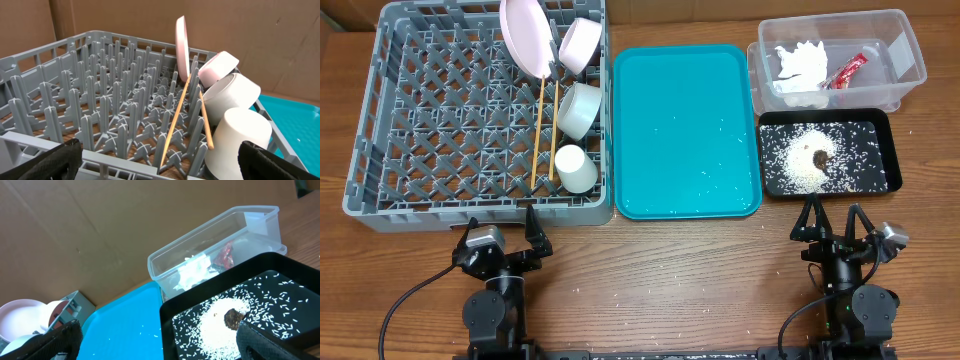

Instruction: Sort waste into correct bins and load items into the dishwasher

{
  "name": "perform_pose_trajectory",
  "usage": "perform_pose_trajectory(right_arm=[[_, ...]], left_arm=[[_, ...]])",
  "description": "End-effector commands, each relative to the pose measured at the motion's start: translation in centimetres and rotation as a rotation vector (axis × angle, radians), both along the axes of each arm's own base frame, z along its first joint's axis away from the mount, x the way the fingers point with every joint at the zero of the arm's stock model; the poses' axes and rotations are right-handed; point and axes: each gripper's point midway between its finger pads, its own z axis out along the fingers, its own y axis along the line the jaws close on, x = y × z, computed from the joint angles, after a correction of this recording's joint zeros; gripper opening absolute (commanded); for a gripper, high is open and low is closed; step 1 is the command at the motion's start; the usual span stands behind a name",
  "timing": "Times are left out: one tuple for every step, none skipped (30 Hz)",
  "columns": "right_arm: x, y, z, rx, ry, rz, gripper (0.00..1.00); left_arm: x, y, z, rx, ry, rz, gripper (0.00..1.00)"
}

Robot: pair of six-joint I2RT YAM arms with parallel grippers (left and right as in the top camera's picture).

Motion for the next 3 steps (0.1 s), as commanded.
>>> perform_pose_trajectory(right_arm=[[0.02,0.17,-0.24,-0.007,-0.001,0.007,1.00],[0.02,0.17,-0.24,-0.007,-0.001,0.007,1.00],[0.02,0.17,-0.24,-0.007,-0.001,0.007,1.00]], left_arm=[[-0.02,0.02,0.06,0.026,-0.003,-0.003,1.00],[-0.02,0.03,0.06,0.026,-0.003,-0.003,1.00],[-0.02,0.02,0.06,0.027,-0.003,-0.003,1.00]])
